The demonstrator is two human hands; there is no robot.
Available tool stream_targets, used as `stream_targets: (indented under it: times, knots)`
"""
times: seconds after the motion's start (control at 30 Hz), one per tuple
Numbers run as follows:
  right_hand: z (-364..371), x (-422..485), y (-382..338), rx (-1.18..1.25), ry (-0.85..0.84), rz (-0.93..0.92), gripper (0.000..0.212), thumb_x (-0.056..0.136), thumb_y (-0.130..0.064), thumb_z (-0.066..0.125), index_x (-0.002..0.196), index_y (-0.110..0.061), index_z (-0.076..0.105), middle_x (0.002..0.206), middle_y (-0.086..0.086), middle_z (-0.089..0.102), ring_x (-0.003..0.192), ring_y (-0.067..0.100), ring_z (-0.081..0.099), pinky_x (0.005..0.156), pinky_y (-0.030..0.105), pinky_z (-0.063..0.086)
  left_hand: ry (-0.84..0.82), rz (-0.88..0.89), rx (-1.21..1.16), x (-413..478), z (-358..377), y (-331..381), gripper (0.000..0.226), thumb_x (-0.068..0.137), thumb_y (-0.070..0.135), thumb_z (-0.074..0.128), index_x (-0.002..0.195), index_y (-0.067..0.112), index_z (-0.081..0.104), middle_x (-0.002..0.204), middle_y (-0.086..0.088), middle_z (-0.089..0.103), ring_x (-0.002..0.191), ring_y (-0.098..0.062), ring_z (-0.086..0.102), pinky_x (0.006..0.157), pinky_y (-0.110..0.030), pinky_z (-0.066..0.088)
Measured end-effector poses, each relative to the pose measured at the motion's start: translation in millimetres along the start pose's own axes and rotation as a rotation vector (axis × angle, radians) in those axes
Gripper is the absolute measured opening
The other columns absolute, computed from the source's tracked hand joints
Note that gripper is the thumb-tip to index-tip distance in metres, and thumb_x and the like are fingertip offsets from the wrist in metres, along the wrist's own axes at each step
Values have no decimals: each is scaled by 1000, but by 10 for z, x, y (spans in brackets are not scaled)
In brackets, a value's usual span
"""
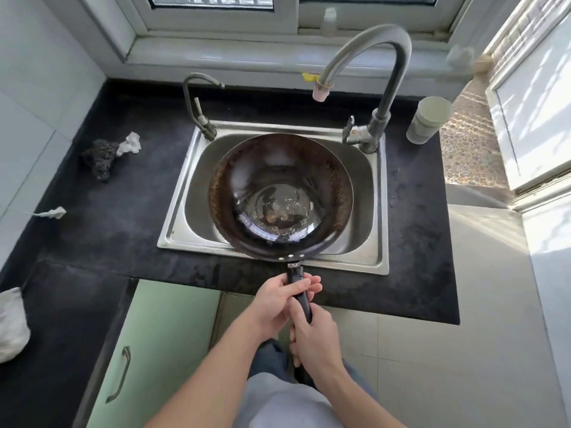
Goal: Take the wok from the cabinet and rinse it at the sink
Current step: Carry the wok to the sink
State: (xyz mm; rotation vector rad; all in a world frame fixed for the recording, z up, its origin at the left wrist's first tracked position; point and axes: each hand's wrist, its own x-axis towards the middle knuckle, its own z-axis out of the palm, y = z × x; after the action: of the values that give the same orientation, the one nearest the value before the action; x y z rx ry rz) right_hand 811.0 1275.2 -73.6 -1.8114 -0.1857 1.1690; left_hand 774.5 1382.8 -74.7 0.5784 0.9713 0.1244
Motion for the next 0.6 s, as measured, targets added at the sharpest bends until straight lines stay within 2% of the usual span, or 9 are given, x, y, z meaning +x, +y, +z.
stream_targets:
  times: [0.17, 0.27, 0.33, 0.47, 0.6]
  knots:
    - [220, 86, 8, 4, 62, -14, 32, 98, -36, 56, 77, -13, 61, 48, -4, 60, 37, 7, 52, 37, 23, 42, 2, -24, 43, 108, -156, 91, 30, 95, 0, 58, 122, -12, 58, 115, -18, 73, 97, -19, 74, 78, -23, 59]
    - [353, 151, 10, 15, 102, -20, 30, 99, -34, 55, 78, -15, 62, 48, -4, 60, 37, 6, 52, 38, 21, 42, -15, -50, 80, 170, -245, 184, 28, 95, 3, 59, 121, -8, 60, 114, -16, 74, 102, -22, 73, 83, -29, 60]
    - [428, 196, 30, 19, 117, -13, 29, 99, -34, 55, 80, -13, 61, 49, -3, 59, 37, 8, 52, 37, 22, 42, -22, -77, 109, 195, -309, 225, 28, 95, 7, 61, 121, -4, 61, 115, -14, 75, 105, -22, 72, 87, -34, 59]
    - [567, 258, 82, -6, 138, -21, 27, 99, -33, 55, 81, -15, 64, 51, 0, 61, 39, 11, 55, 40, 27, 46, -36, -121, 159, 242, -439, 282, 27, 94, 11, 63, 118, -2, 63, 114, -11, 75, 104, -24, 73, 78, -31, 60]
    - [656, 325, 147, -67, 186, -25, 30, 100, -32, 54, 76, -16, 64, 54, 1, 62, 45, 13, 58, 45, 31, 47, -33, -151, 196, 259, -531, 282, 22, 95, 12, 63, 112, -1, 66, 110, -11, 76, 102, -23, 74, 80, -31, 60]
